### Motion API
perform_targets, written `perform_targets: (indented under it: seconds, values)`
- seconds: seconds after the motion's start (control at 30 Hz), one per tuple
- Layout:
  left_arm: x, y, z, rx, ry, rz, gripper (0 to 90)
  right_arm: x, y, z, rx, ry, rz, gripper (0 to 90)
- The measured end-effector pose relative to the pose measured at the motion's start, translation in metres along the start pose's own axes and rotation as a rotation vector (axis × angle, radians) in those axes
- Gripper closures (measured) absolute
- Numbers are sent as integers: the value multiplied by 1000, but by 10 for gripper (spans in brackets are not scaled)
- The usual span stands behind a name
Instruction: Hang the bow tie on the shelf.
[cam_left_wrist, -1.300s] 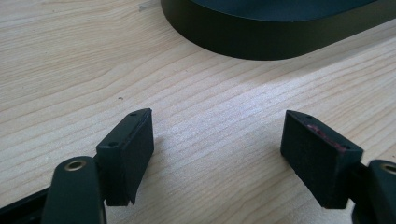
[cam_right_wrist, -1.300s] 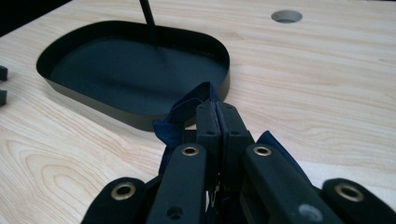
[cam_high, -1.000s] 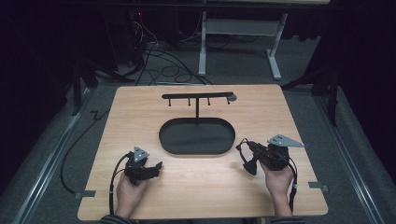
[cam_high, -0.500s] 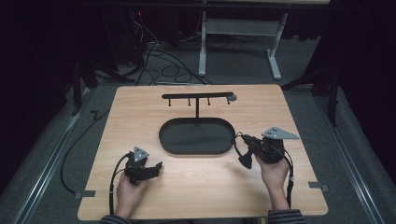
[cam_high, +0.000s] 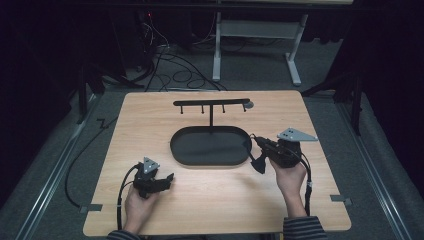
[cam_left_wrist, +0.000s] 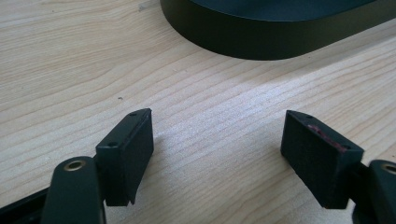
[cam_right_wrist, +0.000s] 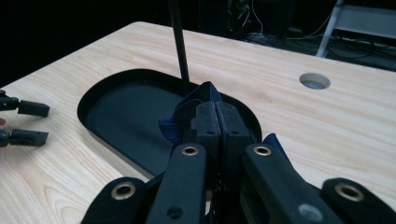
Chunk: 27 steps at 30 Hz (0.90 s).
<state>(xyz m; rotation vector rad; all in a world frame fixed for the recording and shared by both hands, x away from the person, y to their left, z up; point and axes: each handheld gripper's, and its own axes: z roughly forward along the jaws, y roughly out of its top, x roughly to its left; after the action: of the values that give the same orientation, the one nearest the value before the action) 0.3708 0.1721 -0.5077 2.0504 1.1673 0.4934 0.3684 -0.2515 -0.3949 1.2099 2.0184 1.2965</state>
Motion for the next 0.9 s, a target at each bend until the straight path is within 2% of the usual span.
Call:
perform_targets:
  seconds: [0.67,0.9]
  values:
    - [0,0,0,0,0,0,259,-1,23,7,-34,8,-2,900]
    - [0,0,0,0,-1,0,258,-1,38,13,-51,13,-17,900]
